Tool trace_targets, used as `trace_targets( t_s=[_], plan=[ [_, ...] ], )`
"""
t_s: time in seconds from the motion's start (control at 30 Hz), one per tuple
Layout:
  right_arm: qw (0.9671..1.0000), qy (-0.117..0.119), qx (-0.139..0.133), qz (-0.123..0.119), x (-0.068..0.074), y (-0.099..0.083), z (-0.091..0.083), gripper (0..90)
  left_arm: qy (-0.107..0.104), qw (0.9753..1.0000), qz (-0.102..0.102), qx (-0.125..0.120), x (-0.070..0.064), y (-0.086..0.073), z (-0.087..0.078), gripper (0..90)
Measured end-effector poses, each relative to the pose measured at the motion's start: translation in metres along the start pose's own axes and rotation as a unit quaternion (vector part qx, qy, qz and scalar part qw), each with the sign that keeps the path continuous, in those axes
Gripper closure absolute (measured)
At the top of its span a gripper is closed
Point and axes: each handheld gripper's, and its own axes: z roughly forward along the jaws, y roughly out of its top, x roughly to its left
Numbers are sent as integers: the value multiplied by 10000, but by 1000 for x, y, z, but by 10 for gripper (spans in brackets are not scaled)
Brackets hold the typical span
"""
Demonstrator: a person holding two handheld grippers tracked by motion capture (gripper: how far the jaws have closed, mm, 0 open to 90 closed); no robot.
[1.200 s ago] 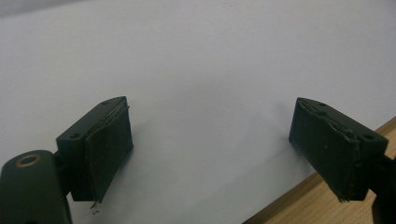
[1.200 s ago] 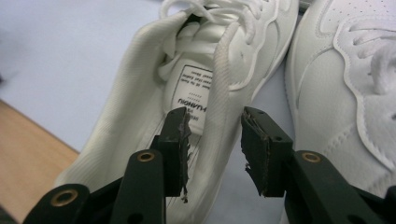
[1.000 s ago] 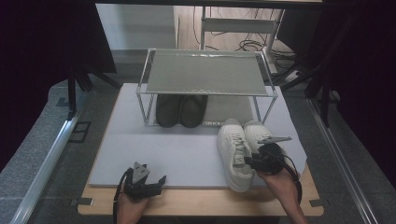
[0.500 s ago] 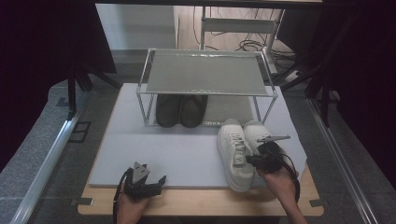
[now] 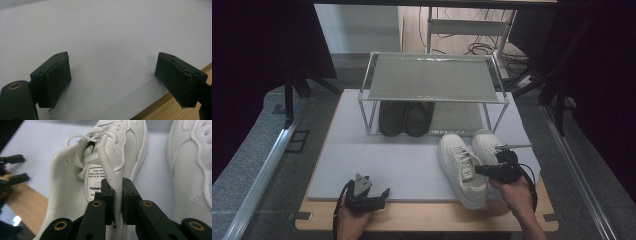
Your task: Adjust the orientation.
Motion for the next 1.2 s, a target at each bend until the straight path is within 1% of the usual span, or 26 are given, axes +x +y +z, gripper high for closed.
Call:
trace_targets(
  t_s=[0.13,0.3,0.53,0.83,1.2],
  plan=[
    [9994,331,-47,128,0,1,-2,822,0,10000,-1,0,0,0,0,129],
    [9976,663,-168,97,5,6,-9,822,0,10000,-3,0,0,0,0,129],
    [9956,869,-341,-40,17,20,-20,820,4,10000,3,-11,0,0,0,129],
    [9907,1267,-493,2,27,40,-33,819,4,10000,3,-17,0,0,0,129],
    [9863,1552,-563,9,39,59,-44,817,5,10000,6,-11,0,0,0,129]
  ],
)
